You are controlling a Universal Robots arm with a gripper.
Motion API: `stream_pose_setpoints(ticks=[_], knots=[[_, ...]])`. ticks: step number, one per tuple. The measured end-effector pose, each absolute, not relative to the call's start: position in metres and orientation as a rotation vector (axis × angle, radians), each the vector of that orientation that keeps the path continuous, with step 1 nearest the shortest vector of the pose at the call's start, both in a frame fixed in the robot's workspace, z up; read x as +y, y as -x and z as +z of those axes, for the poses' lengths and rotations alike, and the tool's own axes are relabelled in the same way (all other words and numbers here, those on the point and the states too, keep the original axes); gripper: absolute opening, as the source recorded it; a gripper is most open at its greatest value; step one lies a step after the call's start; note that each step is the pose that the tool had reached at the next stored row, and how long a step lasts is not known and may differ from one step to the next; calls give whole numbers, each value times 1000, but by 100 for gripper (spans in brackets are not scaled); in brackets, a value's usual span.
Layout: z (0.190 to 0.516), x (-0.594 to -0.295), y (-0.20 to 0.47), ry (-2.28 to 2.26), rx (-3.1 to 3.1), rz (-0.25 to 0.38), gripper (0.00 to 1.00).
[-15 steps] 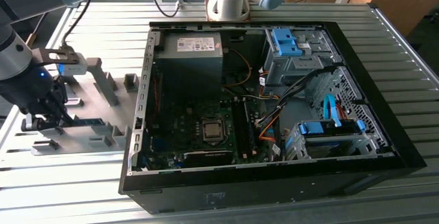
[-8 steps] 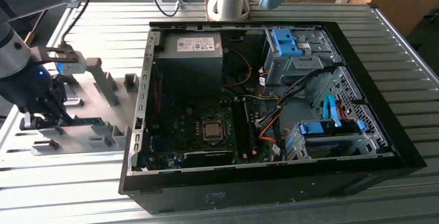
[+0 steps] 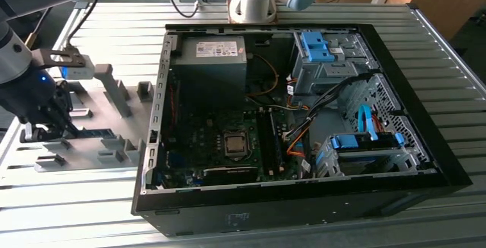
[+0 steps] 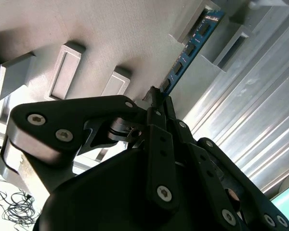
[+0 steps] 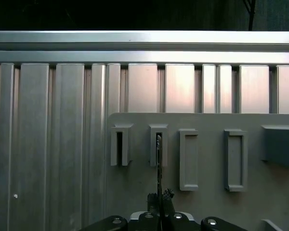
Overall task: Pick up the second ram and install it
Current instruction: 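Pick up the second ram and move it above second insertion slot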
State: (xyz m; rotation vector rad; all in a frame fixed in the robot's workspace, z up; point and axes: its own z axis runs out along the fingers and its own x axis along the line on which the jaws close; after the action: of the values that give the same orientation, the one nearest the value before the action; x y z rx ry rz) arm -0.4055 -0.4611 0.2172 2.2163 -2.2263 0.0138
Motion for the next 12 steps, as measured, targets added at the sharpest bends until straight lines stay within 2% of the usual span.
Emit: stream_pose_setpoints(ticks=[12], knots=[[225, -461, 406, -2216, -2226, 14, 14]])
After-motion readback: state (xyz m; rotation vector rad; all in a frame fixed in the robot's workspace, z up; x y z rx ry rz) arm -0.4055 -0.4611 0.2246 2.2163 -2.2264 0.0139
